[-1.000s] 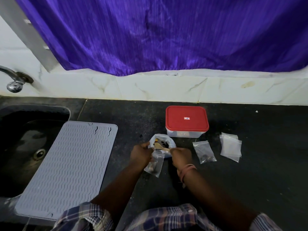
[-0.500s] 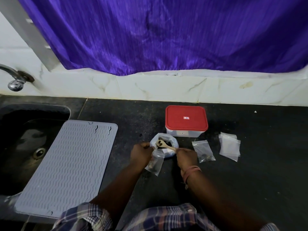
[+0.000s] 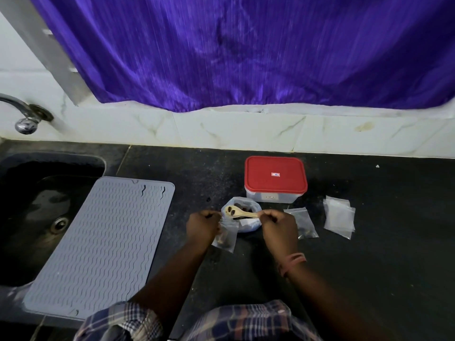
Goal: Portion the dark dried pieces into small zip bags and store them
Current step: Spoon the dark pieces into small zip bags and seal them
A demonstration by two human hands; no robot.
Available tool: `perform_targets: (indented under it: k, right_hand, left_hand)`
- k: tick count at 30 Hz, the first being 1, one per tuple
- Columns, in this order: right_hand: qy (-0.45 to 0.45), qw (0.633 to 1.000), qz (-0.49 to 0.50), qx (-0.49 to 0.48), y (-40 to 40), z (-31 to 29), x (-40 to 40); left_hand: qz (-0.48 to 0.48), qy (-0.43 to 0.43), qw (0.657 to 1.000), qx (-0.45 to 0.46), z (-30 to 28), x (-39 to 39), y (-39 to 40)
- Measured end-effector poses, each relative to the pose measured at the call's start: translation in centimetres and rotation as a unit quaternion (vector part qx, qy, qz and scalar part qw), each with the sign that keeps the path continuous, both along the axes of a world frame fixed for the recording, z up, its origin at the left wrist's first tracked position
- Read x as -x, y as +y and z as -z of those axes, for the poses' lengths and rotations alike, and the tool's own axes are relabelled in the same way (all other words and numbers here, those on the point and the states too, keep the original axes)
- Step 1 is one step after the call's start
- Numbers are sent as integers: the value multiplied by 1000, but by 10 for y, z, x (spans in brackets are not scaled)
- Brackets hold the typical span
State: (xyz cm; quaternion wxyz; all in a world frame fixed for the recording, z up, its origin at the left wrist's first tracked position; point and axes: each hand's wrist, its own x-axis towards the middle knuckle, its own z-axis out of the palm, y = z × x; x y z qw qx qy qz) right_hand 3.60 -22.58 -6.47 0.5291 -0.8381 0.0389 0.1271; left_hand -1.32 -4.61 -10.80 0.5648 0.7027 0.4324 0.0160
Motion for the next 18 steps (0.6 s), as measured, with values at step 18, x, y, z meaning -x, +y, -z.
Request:
perform_targets:
  k: [18]
  right_hand:
    - [-384, 841, -291, 245, -2, 4, 8]
  left_hand:
    - [-47, -39, 997, 40, -18, 4, 0]
